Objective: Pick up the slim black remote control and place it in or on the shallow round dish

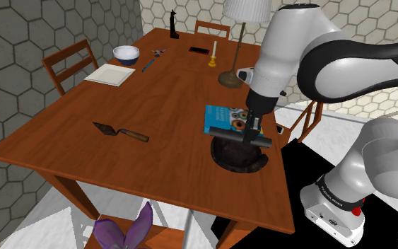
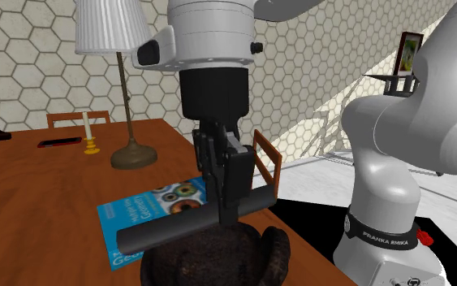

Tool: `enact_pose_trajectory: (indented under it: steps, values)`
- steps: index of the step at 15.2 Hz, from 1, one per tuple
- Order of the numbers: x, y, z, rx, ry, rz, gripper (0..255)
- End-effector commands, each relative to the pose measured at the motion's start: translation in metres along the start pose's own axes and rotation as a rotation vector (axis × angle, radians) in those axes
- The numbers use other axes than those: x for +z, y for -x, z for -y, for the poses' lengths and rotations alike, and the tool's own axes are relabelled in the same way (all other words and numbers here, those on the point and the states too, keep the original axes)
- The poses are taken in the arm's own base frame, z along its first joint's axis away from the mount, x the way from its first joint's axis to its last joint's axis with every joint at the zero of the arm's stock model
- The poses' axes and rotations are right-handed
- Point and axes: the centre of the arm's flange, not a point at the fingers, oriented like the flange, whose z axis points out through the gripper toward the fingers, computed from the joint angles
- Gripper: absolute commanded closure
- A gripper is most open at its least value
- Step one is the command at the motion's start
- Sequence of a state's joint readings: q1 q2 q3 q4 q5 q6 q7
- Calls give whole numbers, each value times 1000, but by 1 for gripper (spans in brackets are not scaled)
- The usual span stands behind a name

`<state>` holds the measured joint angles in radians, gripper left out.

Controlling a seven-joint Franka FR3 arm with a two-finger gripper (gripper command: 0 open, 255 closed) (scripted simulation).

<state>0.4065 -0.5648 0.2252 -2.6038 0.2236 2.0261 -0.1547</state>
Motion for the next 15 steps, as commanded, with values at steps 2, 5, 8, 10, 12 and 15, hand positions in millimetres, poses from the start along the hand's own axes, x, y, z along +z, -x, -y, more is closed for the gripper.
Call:
enact_pose_trajectory:
  steps: [2, 5, 8, 10, 12, 15]
  values:
    - [13, 0, -1, 0, 0, -1, 255]
    - [13, 0, -1, 0, 0, -1, 255]
    - [13, 0, -1, 0, 0, -1, 255]
    - [13, 0, -1, 0, 0, -1, 0]
    - [13, 0, -1, 0, 0, -1, 0]
    - [13, 0, -1, 0, 0, -1, 0]
